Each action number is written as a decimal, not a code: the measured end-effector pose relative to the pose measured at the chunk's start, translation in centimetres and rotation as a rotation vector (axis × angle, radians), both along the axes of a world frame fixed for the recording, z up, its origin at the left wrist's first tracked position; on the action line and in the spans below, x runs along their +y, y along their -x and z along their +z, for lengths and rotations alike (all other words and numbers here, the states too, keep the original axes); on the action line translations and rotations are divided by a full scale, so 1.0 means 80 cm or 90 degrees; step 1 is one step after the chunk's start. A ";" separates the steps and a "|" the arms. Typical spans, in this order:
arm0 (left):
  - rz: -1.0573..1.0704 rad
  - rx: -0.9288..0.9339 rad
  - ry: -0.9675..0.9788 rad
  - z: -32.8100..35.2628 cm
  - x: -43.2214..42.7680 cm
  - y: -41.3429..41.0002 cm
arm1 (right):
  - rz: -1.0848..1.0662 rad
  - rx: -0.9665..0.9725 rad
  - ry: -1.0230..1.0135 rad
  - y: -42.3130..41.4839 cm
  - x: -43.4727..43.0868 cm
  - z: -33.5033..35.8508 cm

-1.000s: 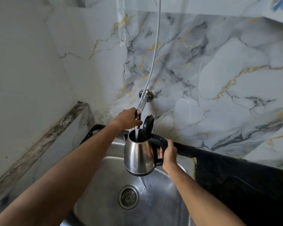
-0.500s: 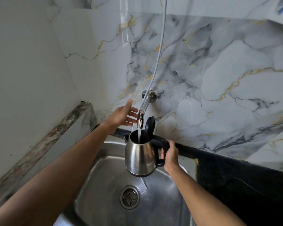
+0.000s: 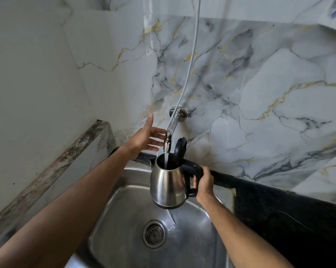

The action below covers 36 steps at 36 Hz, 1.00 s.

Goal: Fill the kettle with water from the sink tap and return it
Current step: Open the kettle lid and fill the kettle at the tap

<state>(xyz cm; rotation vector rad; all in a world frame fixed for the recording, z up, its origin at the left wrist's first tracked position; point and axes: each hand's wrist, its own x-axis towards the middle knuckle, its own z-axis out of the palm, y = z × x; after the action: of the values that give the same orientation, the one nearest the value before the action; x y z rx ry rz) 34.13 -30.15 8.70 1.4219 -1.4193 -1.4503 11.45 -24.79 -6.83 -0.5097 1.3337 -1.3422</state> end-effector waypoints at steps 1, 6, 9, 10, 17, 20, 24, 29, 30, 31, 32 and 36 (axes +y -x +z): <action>0.001 0.000 0.000 0.001 0.000 0.000 | 0.000 0.000 0.000 0.000 0.000 0.000; 0.001 -0.004 0.003 0.002 0.002 0.001 | -0.002 -0.001 -0.001 -0.001 0.000 -0.001; 0.002 -0.005 0.004 0.003 0.003 0.002 | -0.001 -0.003 -0.003 -0.002 0.000 0.001; 0.003 -0.006 0.003 0.003 0.003 0.002 | -0.004 -0.003 -0.005 -0.003 0.001 0.001; 0.007 -0.009 0.004 0.005 0.005 0.003 | -0.011 0.001 -0.011 -0.004 0.002 0.005; 0.009 -0.006 0.001 0.005 0.005 0.003 | -0.014 0.001 -0.012 -0.006 0.002 0.006; 0.011 -0.001 -0.001 0.005 0.005 0.003 | -0.020 0.000 -0.007 -0.008 0.001 0.005; 0.007 -0.007 0.003 0.006 0.006 0.003 | -0.001 0.008 0.001 -0.007 0.002 0.001; 0.006 -0.008 0.003 0.006 0.006 0.003 | 0.001 0.007 0.001 -0.007 0.002 0.001; 0.006 -0.009 0.004 0.006 0.006 0.003 | 0.004 0.008 0.002 -0.007 0.001 0.001; 0.005 -0.010 0.004 0.006 0.007 0.003 | 0.006 0.010 0.003 -0.007 0.002 0.001; 0.003 -0.014 0.007 0.007 0.008 0.003 | 0.006 0.009 0.003 -0.007 0.003 0.001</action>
<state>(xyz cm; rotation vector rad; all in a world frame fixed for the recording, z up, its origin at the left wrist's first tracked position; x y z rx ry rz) 33.87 -29.54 9.29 1.4378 -1.4334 -1.4262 12.03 -24.51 -6.78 -0.5291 1.3389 -1.3368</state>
